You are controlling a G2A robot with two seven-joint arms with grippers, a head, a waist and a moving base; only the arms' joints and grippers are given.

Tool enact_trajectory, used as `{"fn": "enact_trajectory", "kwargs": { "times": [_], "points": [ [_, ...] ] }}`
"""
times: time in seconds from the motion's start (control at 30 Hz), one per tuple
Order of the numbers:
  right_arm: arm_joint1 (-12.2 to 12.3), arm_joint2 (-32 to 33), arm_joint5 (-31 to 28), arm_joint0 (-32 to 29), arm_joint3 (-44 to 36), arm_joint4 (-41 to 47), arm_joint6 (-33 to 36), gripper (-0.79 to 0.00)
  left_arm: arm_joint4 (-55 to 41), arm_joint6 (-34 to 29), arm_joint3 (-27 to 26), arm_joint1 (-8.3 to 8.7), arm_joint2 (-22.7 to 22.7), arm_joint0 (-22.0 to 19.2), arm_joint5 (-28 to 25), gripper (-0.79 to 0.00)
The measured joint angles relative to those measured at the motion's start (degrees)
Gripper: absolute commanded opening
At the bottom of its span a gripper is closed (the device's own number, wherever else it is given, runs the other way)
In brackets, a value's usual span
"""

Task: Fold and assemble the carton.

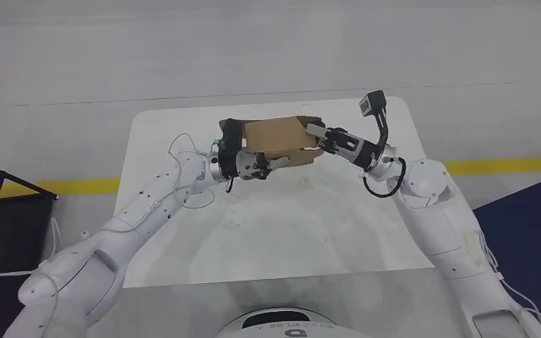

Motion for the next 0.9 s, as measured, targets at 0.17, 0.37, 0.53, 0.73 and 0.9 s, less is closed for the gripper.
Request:
{"fn": "enact_trajectory", "kwargs": {
  "times": [0.17, 0.37, 0.53, 0.73, 0.9],
  "points": [
    [0.79, 6.85, -1.61, -3.85, -0.77, 2.63, -2.28, 0.0, -1.1, 1.14, 0.16, 0.67, -1.12, 0.72, 1.14, -0.785],
    [1.25, 11.6, -1.23, -6.81, -2.3, 1.73, -5.47, 0.0, -1.41, 0.88, 0.27, 0.87, -1.33, 0.93, 0.88, -0.785],
    [1.24, 11.5, -1.25, -6.74, -2.24, 1.76, -5.3, 0.0, -1.51, 0.94, 0.1, 0.86, -1.42, 1.03, 0.95, -0.785],
    [1.37, 10.76, 2.7, -6.88, -3.19, -8.94, -10.19, 0.0, -14.79, -4.58, -6.37, 1.45, -4.17, 4.01, -4.04, -0.785],
    [1.42, 10.87, 7.52, -7.47, -4.19, -17.7, -15.12, 0.0, -23.93, -4.51, -9.88, 2.77, -0.16, 4.02, -4.55, -0.785]
  ]
}}
